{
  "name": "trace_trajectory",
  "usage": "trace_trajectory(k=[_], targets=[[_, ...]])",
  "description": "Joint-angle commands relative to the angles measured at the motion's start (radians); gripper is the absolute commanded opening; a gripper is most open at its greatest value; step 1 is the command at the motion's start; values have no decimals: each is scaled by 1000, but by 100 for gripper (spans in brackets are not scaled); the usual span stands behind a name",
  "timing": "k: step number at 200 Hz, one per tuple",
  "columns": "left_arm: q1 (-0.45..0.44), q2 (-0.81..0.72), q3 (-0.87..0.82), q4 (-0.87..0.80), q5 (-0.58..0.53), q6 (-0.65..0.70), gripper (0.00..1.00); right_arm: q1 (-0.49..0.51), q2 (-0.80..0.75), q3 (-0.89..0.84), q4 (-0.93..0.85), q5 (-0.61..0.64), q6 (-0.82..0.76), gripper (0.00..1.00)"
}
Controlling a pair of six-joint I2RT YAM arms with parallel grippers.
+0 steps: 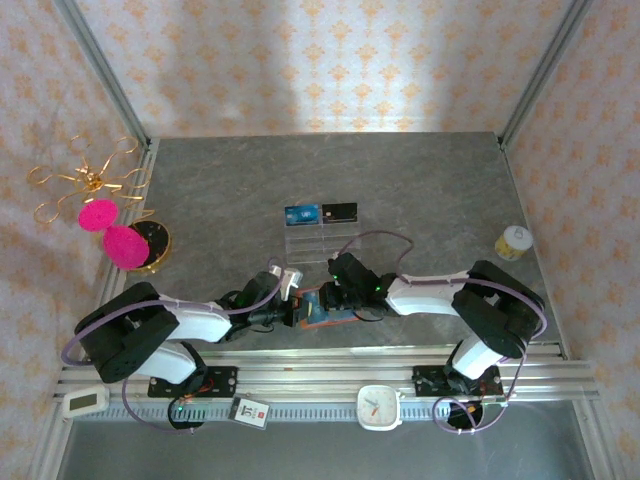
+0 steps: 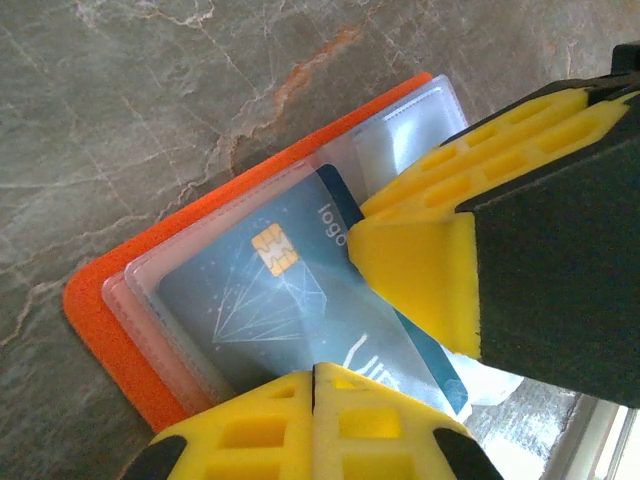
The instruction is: Take the credit cards out of the card holder
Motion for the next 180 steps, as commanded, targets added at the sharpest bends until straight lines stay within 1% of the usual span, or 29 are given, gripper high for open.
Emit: trace_trajectory(k=[1, 8, 50, 77, 107, 125, 131, 159, 180], targets=[[6, 24, -4, 16, 15, 21, 0, 11, 14, -3, 3, -1, 6, 3], [5, 22, -5, 15, 12, 21, 0, 11, 7, -9, 0, 11, 11, 0], [31, 16, -29, 40, 28, 11, 0, 1, -84, -69, -7, 90, 50, 0], [37, 18, -33, 47, 38, 13, 0, -9, -146, -102, -11, 93, 62, 0], [39, 22, -21, 54, 50, 12, 0, -10, -152, -122, -7, 80, 76, 0], [38, -16, -18, 69, 57, 12, 0, -9, -152, -133, 20, 60, 87, 0], [38, -33, -13, 66, 59, -16, 0, -9, -152, -136, 30, 57, 91, 0], [-1, -83, 35, 47, 46, -17, 0, -10, -145, -133, 39, 50, 90, 0], [-29, -51, 61, 55, 29, -13, 0, -10, -130, -131, 45, 47, 90, 0]])
